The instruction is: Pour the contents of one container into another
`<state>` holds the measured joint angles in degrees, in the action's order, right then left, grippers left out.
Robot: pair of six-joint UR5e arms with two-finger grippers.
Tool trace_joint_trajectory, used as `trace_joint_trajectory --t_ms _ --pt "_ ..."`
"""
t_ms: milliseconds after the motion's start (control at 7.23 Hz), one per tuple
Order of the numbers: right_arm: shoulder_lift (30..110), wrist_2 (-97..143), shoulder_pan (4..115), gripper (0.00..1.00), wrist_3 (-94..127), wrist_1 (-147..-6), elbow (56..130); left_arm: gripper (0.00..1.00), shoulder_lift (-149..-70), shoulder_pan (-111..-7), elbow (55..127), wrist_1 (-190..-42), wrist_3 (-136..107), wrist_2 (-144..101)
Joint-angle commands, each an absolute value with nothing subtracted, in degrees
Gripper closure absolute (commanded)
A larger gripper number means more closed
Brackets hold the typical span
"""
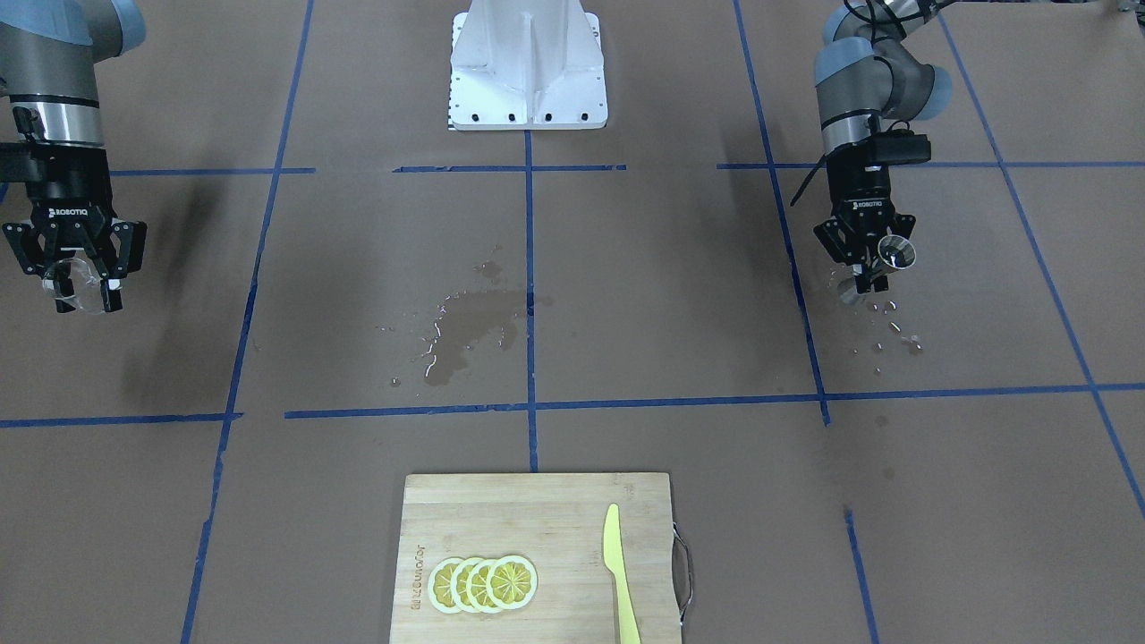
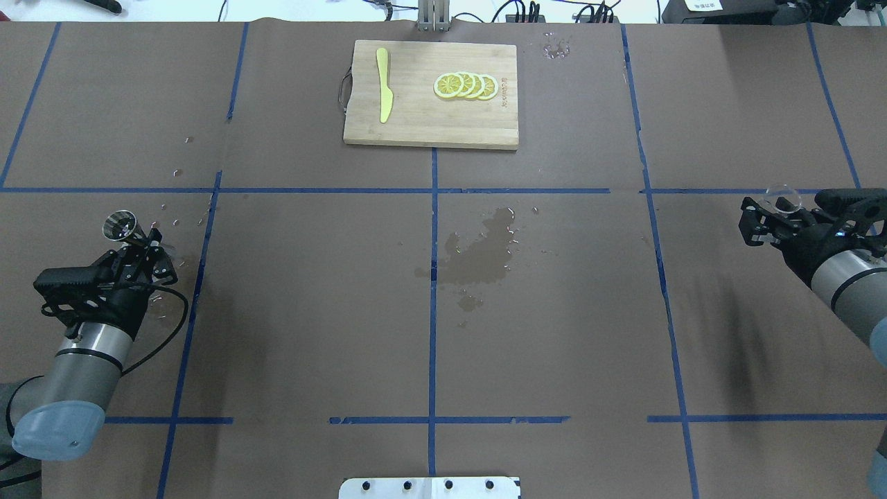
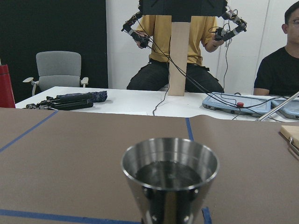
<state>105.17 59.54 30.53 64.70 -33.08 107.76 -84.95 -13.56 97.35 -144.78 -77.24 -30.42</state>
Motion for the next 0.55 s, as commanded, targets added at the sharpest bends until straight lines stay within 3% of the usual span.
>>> trace_joint_trajectory --t_ms 0,277,415 --pt "105.21 56.35 27.26 1.00 64.69 -33.05 107.49 1.00 -84.99 -10.56 97.29 -144.32 -76.73 -32.15" --pt "105.12 55.90 26.37 1.00 64.77 -33.05 107.49 1.00 -84.99 -9.93 97.47 -144.40 -76.73 -33.30" --pt "105.12 55.29 25.93 1.00 64.78 -33.13 107.49 0.93 -84.99 -9.93 97.47 -144.40 -76.73 -33.48"
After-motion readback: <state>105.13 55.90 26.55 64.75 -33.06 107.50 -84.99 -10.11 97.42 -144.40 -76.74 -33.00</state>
